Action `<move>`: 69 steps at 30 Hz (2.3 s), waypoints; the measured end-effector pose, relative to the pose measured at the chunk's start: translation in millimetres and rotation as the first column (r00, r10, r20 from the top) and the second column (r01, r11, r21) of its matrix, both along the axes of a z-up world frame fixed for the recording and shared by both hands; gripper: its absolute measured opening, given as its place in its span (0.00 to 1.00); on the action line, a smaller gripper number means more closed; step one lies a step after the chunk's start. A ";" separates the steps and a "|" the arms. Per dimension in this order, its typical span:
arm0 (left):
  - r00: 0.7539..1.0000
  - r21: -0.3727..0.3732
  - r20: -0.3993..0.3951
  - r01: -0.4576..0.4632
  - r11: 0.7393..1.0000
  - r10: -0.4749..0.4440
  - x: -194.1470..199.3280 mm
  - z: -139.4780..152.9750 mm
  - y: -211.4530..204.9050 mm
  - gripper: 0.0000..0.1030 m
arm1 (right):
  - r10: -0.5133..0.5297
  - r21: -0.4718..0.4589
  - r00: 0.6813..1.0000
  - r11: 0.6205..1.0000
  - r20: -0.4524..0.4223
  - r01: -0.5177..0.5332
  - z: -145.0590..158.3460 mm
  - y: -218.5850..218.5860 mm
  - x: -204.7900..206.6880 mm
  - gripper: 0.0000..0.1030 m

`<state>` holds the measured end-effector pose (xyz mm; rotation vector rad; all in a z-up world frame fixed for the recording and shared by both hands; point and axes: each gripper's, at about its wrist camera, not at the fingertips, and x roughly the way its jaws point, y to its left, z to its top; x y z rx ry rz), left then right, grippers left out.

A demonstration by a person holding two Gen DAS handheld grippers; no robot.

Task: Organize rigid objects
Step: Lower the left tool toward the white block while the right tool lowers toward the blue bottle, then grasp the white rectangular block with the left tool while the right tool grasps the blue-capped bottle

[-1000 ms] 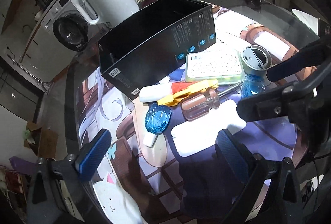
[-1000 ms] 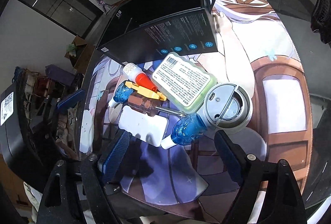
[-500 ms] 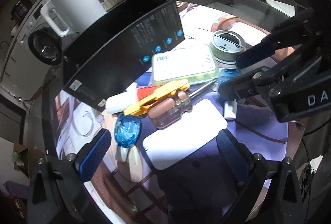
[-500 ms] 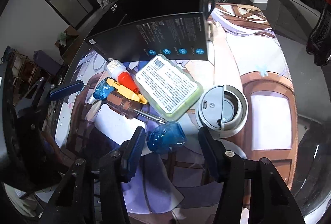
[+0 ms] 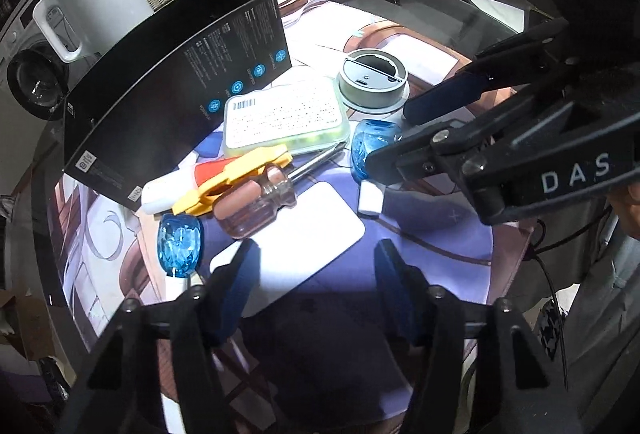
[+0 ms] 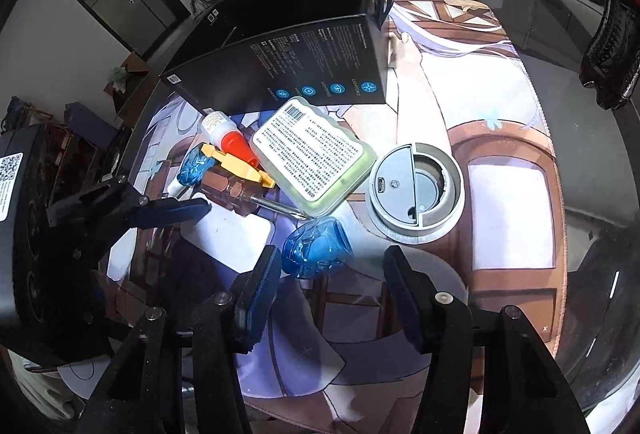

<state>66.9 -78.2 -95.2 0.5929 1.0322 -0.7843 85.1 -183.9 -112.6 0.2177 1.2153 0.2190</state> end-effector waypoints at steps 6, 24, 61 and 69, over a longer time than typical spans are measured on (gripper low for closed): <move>1.000 -0.058 -0.009 -0.018 0.998 0.018 15.7 -0.4 6.6 0.70 | -0.032 0.051 0.999 0.998 -0.019 0.033 0.2 -5.5 2.5 0.54; 0.988 -0.027 -0.140 0.055 0.998 -0.058 -0.2 -6.4 5.6 0.48 | -0.023 0.044 1.000 0.999 -0.007 0.023 0.2 -1.7 2.7 0.54; 0.901 -0.096 -0.102 -0.431 0.897 0.422 -5.1 -12.8 42.0 0.36 | 0.213 -0.164 0.975 0.966 0.060 -0.201 -4.8 41.7 -23.6 0.30; 0.904 -0.148 -0.050 -0.428 0.892 0.425 -11.2 6.5 45.3 0.36 | 0.193 -0.142 0.976 0.974 0.096 -0.179 3.1 35.5 -25.9 0.30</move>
